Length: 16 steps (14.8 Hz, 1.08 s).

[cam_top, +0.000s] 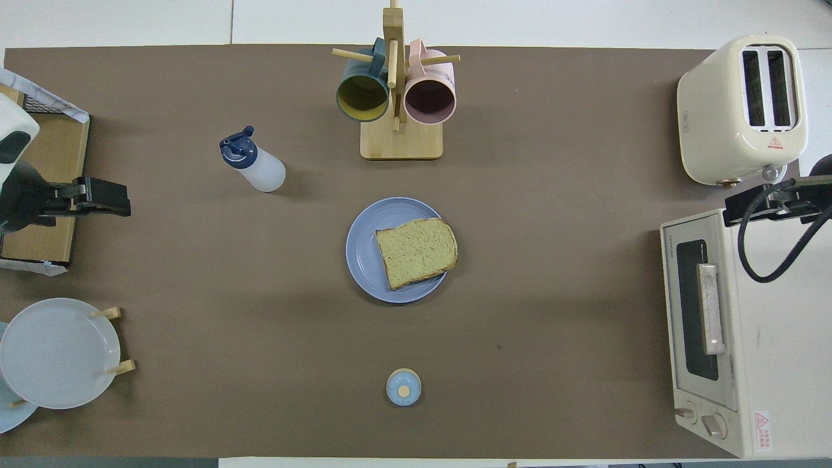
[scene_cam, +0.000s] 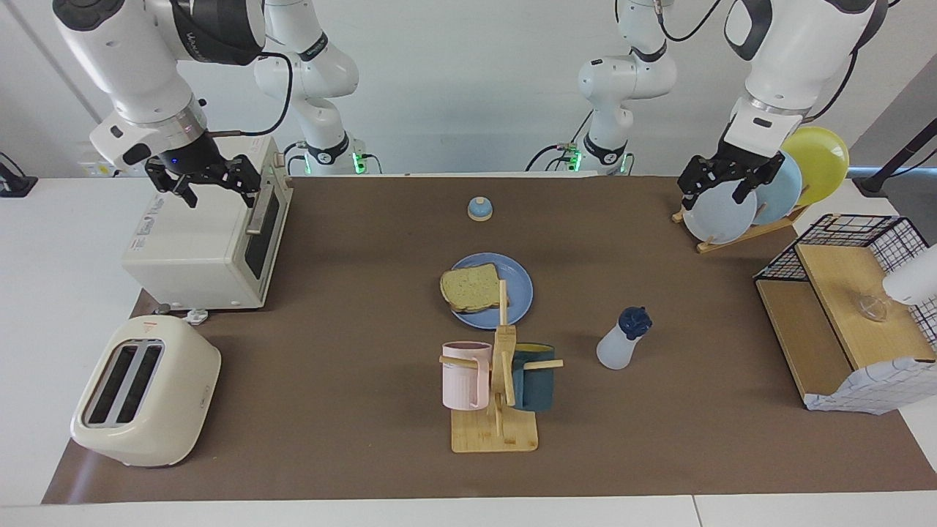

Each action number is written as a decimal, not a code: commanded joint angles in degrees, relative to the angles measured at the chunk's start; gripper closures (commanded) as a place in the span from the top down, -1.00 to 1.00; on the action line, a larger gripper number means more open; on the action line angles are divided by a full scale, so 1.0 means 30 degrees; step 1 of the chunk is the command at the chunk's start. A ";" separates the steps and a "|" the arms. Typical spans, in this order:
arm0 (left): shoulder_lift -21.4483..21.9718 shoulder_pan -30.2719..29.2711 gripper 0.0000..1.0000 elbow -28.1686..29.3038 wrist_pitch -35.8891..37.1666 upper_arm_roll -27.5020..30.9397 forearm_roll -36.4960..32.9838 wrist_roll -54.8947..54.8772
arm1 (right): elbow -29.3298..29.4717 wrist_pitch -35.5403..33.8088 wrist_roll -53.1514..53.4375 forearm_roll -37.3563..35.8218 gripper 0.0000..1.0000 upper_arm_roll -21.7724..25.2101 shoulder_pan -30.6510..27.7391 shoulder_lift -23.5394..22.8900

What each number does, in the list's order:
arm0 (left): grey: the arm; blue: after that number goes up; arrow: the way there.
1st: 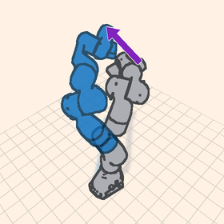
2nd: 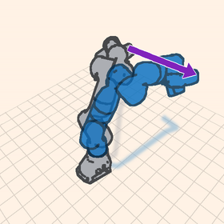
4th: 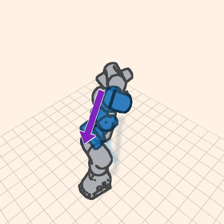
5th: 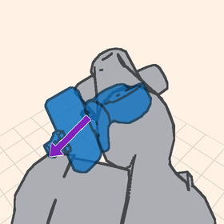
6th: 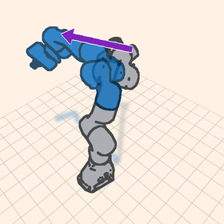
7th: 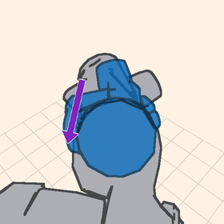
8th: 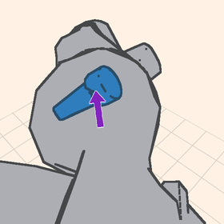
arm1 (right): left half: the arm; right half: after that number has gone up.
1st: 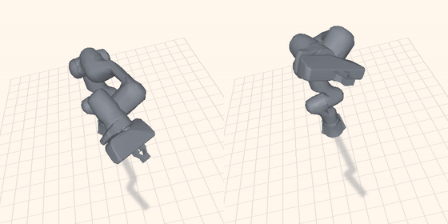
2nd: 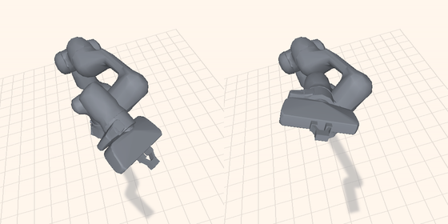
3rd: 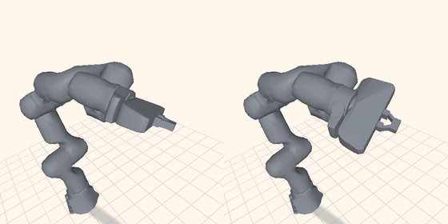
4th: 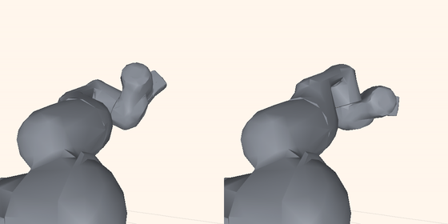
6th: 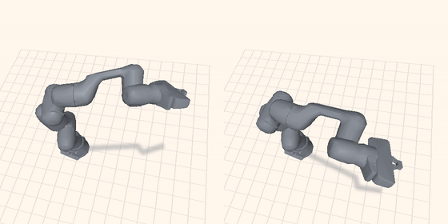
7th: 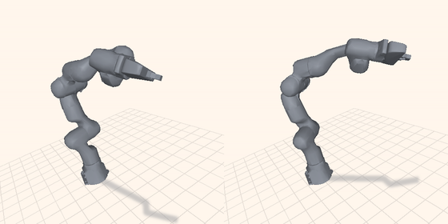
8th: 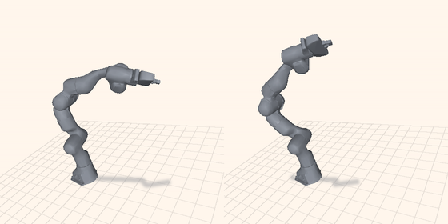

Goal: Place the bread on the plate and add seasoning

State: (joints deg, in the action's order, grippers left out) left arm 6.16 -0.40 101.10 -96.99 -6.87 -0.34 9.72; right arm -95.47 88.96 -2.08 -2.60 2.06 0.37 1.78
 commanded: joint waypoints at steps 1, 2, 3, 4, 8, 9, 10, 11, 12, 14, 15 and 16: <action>0.0267 -0.0016 1.00 0.0522 0.0187 0.0354 0.0407 -0.0456 | -0.0168 -0.0150 -0.0479 0.0221 1.00 -0.0013 -0.0124 0.0197; -0.0376 0.0420 1.00 -0.0757 0.1237 0.0732 0.0407 -0.0456 | -0.0168 -0.0150 -0.0479 0.0221 1.00 -0.0013 -0.0124 0.0197; -0.0962 0.0860 1.00 -0.2191 0.2262 0.0997 0.0407 -0.0427 | -0.0168 -0.0150 -0.0479 0.0221 1.00 -0.0013 -0.0124 0.0197; -0.1490 0.0922 1.00 -0.3105 0.2940 0.1058 0.0407 -0.0427 | -0.0168 -0.0150 -0.0479 0.0221 1.00 -0.0013 -0.0124 0.0197; -0.1555 0.1273 1.00 -0.2999 0.2187 0.1320 0.0407 -0.0485 | -0.0168 -0.0150 -0.0479 0.0221 1.00 -0.0013 -0.0124 0.0197; -0.1554 0.1303 1.00 -0.2997 0.2156 0.1351 0.0407 -0.0485 | -0.0168 -0.0150 -0.0479 0.0221 1.00 -0.0013 -0.0124 0.0197; -0.1525 0.1391 1.00 -0.2997 0.2126 0.1322 0.0407 -0.0485 | -0.0168 -0.0150 -0.0479 0.0221 1.00 -0.0013 -0.0124 0.0197; -0.1496 0.1392 1.00 -0.2997 0.2184 0.1351 0.0407 -0.0485 | -0.0168 -0.0150 -0.0479 0.0221 1.00 -0.0013 -0.0124 0.0197; -0.1437 0.1392 1.00 -0.2968 0.2301 0.1351 0.0407 -0.0485 | -0.0168 -0.0150 -0.0479 0.0221 1.00 -0.0013 -0.0124 0.0197; -0.1408 0.1392 1.00 -0.2996 0.2331 0.1351 0.0407 -0.0485 | -0.0168 -0.0150 -0.0479 0.0221 1.00 -0.0013 -0.0124 0.0197; -0.1437 0.1392 1.00 -0.2968 0.2331 0.1351 0.0407 -0.0485 | -0.0168 -0.0150 -0.0479 0.0221 1.00 -0.0013 -0.0124 0.0197; -0.1408 0.1392 1.00 -0.2967 0.2331 0.1351 0.0407 -0.0485 | -0.0168 -0.0150 -0.0479 0.0221 1.00 -0.0013 -0.0124 0.0197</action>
State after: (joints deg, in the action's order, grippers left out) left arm 2.13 2.76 93.20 -90.74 -3.99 0.02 9.11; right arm -95.47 88.96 -2.08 -2.60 2.06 0.37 1.78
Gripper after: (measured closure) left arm 0.000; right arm 0.000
